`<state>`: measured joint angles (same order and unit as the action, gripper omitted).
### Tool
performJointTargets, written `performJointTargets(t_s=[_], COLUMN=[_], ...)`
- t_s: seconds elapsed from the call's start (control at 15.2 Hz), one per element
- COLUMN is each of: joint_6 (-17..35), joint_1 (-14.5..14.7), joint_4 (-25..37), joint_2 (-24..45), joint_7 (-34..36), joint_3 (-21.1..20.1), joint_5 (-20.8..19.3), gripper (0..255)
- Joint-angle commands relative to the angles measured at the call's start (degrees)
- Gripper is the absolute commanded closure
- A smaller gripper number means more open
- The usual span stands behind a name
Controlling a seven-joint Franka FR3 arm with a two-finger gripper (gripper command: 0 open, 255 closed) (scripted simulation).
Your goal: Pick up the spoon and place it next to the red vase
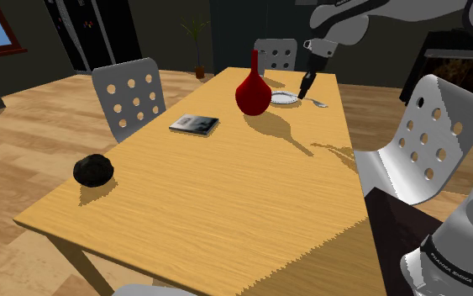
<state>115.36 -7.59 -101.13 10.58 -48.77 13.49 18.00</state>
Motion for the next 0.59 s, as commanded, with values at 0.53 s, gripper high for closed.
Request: performJointTargets(t_s=[0.53], joint_6=[6.7], joint_1=[0.0], joint_4=[-4.5], joint_2=[2.4], joint_7=[-2.2], joint_3=[-0.4], joint_5=[1.7], gripper=[255])
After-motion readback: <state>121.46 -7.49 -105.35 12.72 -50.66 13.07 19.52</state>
